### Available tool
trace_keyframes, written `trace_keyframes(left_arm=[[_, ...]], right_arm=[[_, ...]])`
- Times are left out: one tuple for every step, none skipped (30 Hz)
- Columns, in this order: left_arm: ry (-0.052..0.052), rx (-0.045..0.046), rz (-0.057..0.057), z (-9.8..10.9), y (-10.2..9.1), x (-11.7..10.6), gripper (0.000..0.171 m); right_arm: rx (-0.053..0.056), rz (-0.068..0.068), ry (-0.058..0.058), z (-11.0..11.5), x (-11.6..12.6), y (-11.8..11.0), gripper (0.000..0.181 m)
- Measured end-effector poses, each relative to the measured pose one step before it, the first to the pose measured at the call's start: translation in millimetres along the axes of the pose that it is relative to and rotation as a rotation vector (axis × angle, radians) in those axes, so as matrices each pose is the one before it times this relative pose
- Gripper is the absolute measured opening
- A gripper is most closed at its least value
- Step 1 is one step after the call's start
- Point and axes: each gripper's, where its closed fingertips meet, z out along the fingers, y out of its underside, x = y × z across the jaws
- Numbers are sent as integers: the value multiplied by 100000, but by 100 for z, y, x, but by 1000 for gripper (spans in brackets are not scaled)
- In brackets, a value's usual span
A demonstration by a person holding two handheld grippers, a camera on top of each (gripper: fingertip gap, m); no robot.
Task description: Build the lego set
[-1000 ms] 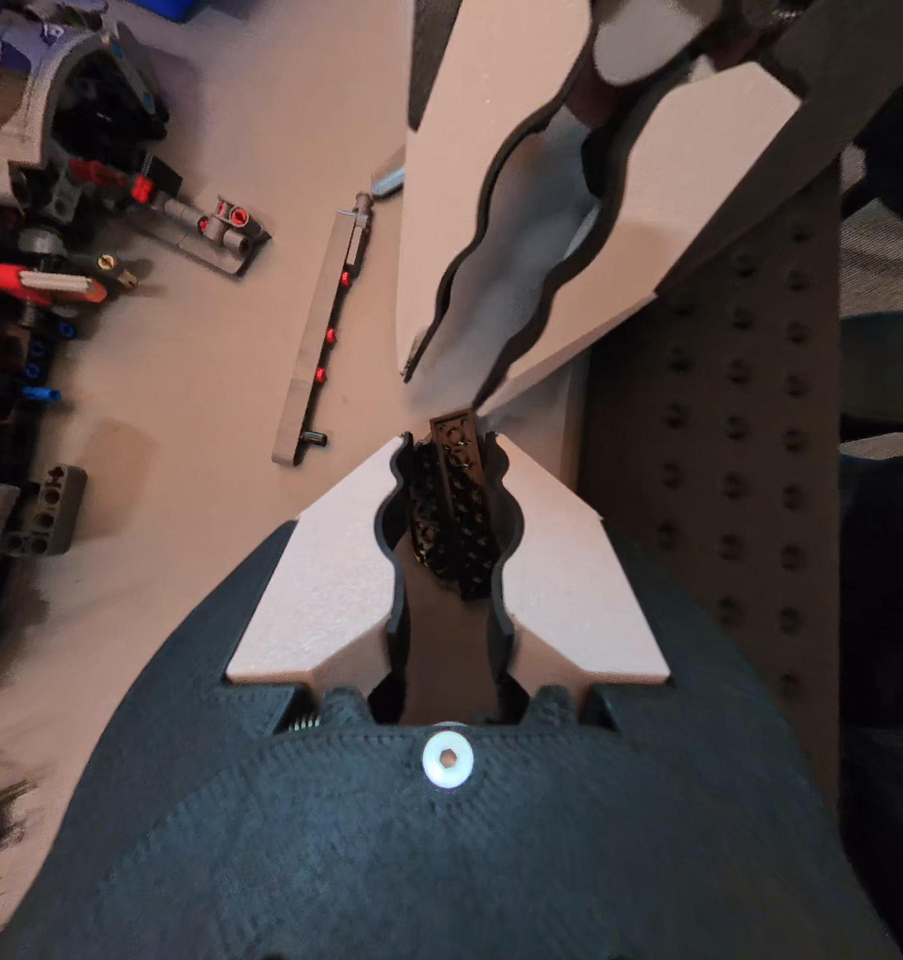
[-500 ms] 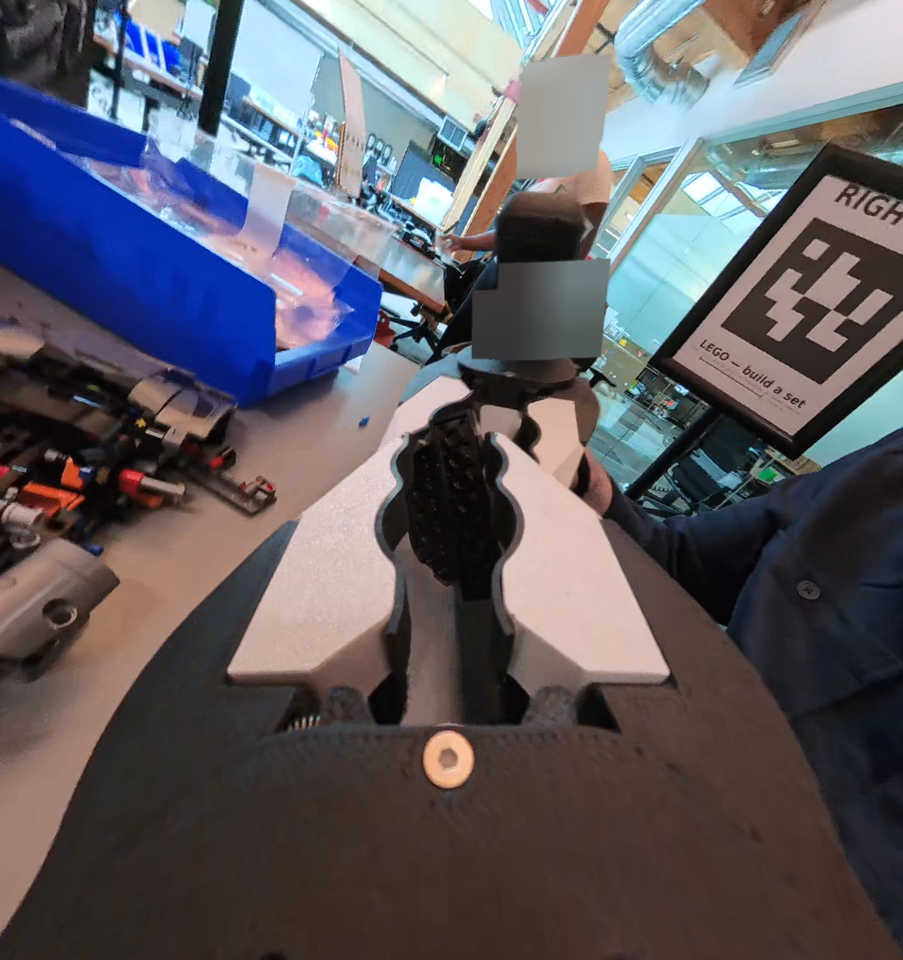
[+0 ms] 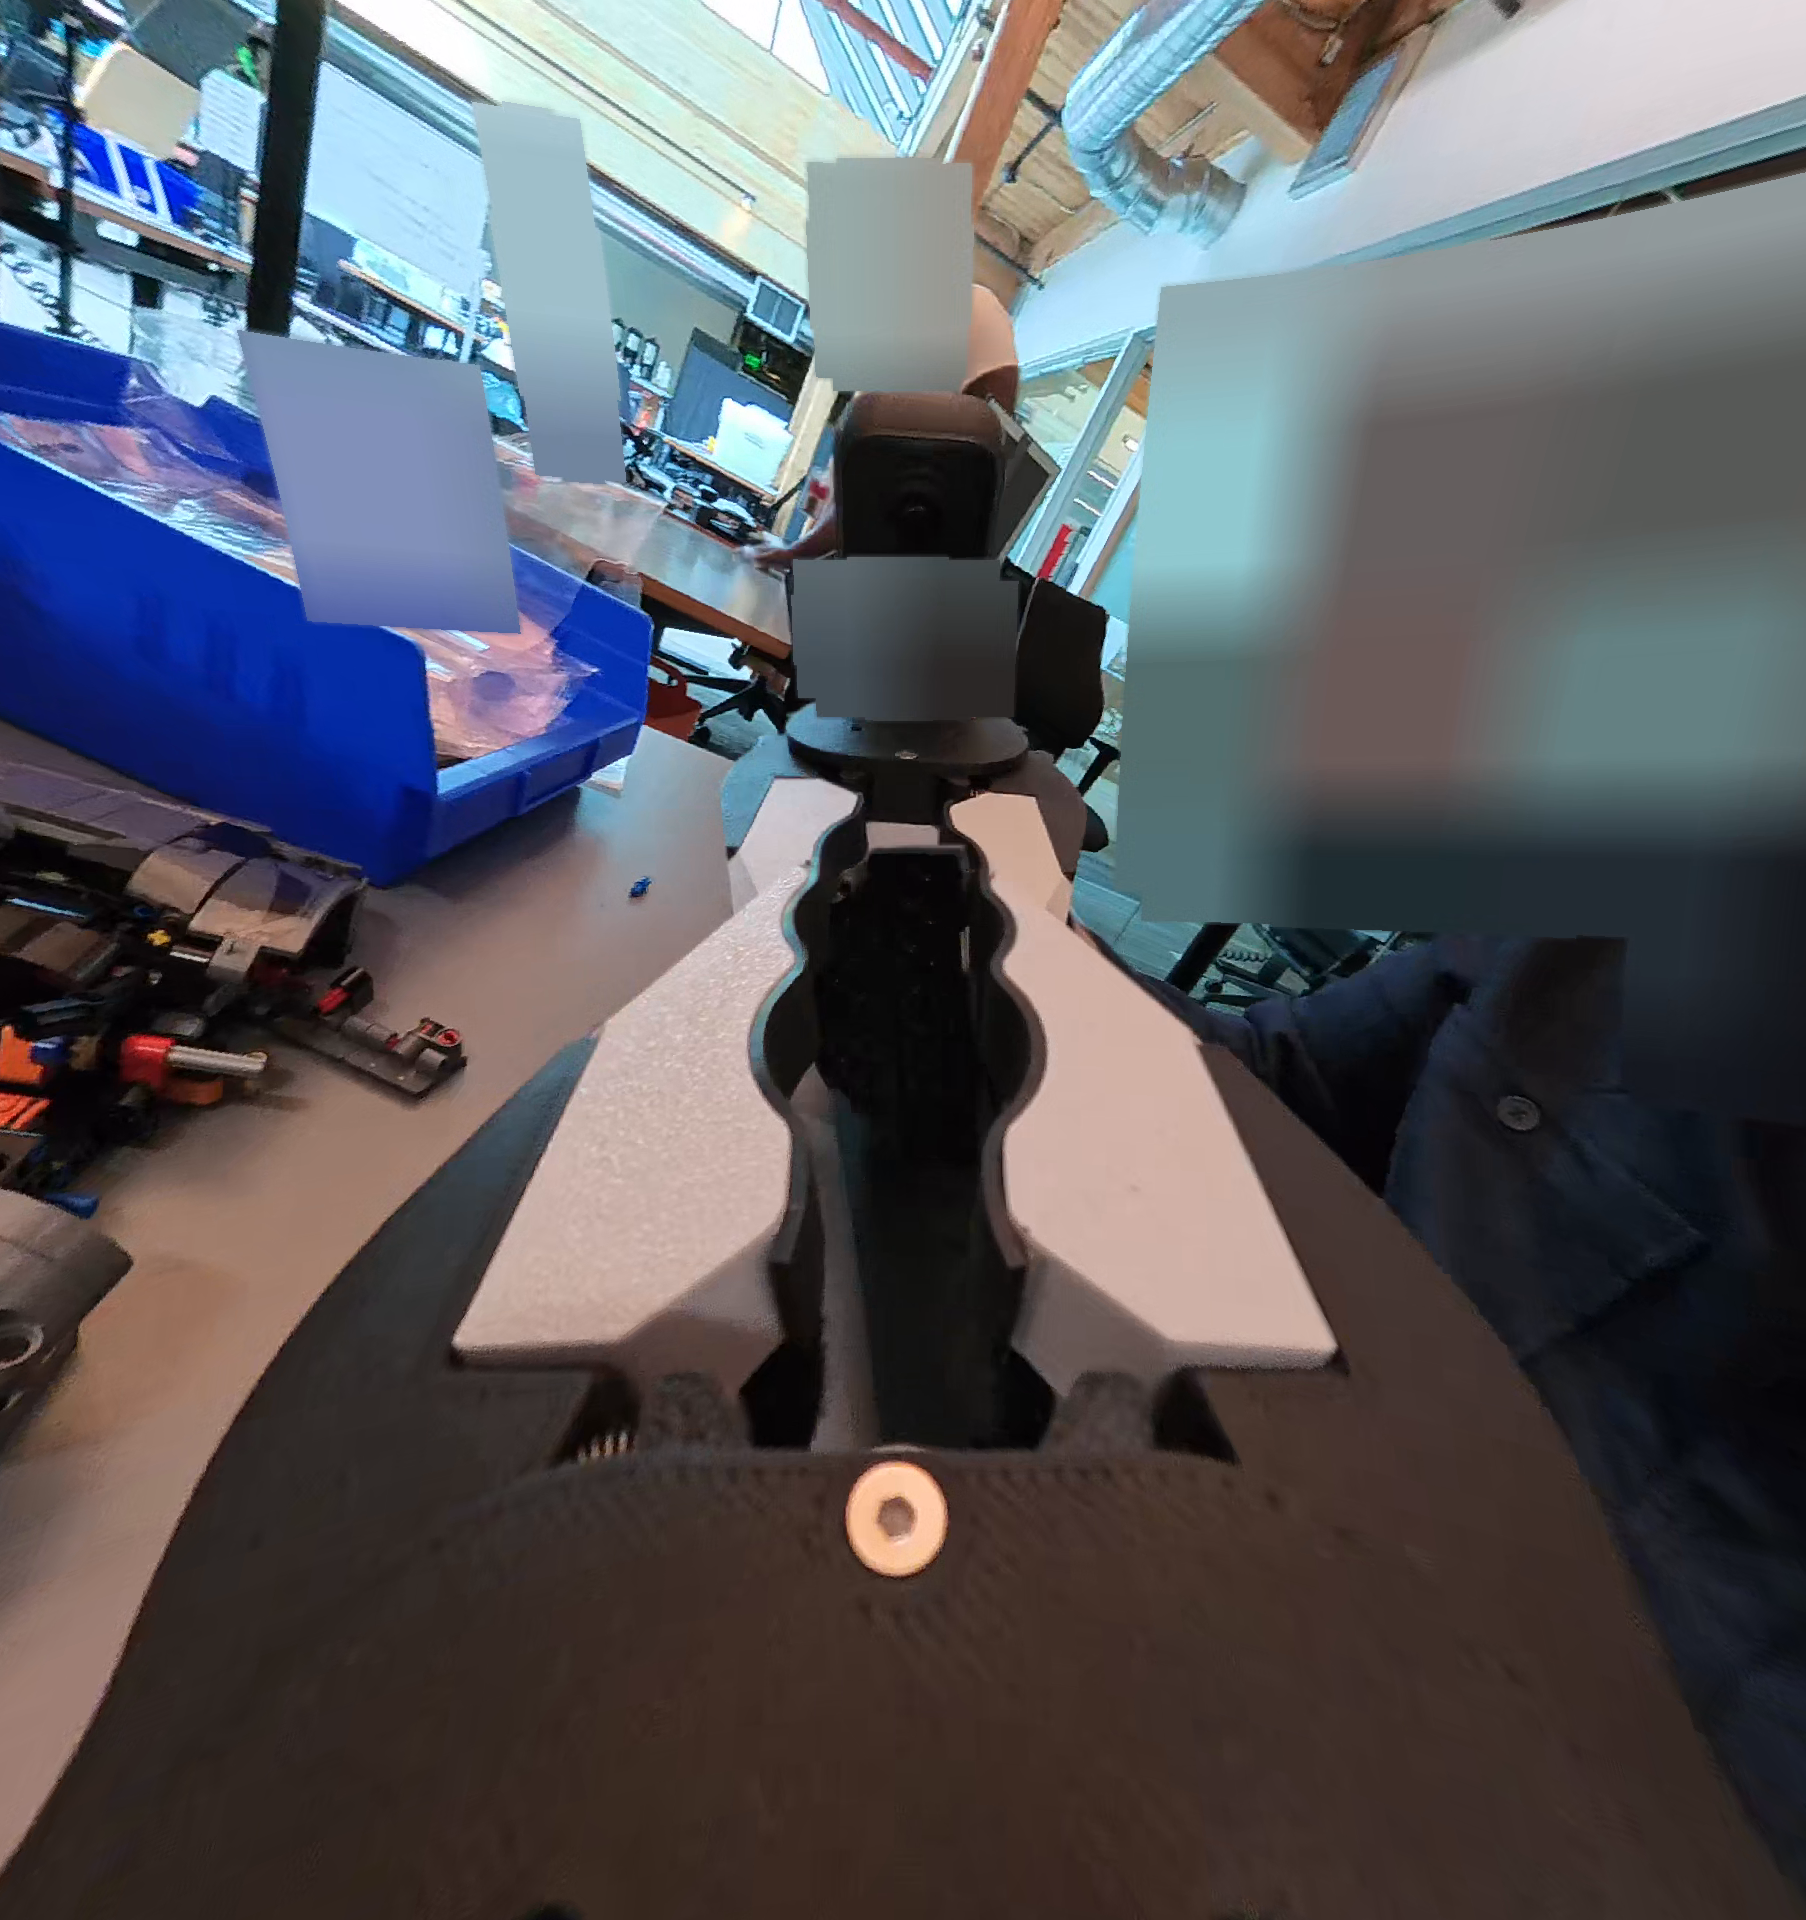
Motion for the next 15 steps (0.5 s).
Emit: trace_keyframes(left_arm=[[1522, -237, 202, 23, 26, 243, 23], [1658, -470, -166, -6, 63, 186, 23], [853, -171, -695, -2, 25, 55, 23], [381, 380, -766, 40, -42, -32, 23], [460, -556, -231, 29, 43, 18, 23], [-225, -1064, 790, -32, 50, 44, 23], [-1993, -1010, 222, -83, 15, -228, 22], [-4417, -2696, 1531, -18, 368, -577, 22], [-3054, -2177, 1198, 48, 360, -377, 24], [-323, -1712, -1340, 59, 278, -77, 28], [-3284, -2219, -1101, 5, 389, -579, 25], [-3461, -1659, 376, 17, 333, -578, 24], [-504, -1001, -266, 54, 126, -79, 23], [-2235, -1818, 1081, 62, 199, -247, 20], [-3602, -2351, 2574, 74, 297, -400, 19]], right_arm=[[-1126, -1235, -1146, -62, -196, 75, 35], [-1189, -873, -774, -100, -104, 83, 35], [-699, -588, 4, -110, 25, 27, 35], [-741, -985, 926, -32, 64, 43, 35], [-1619, -2239, 2136, -5, 76, 137, 36], [-2579, -3521, 4302, -5, 324, 271, 36], [-4228, -4565, 7163, 61, 667, 501, 35], [-5343, -5189, 8433, 108, 754, 646, 35], [-4761, -5083, 7448, 101, 553, 511, 35], [-3851, -4260, 5977, 77, 367, 353, 36], [-2914, -2977, 5076, 36, 367, 264, 36], [-2361, -1792, 4010, 37, 349, 258, 36], [-1781, -1390, 2697, 73, 206, 221, 36], [-1477, -920, 2110, 135, 158, 237, 36], [-909, -455, 3012, 112, 383, 218, 36]])
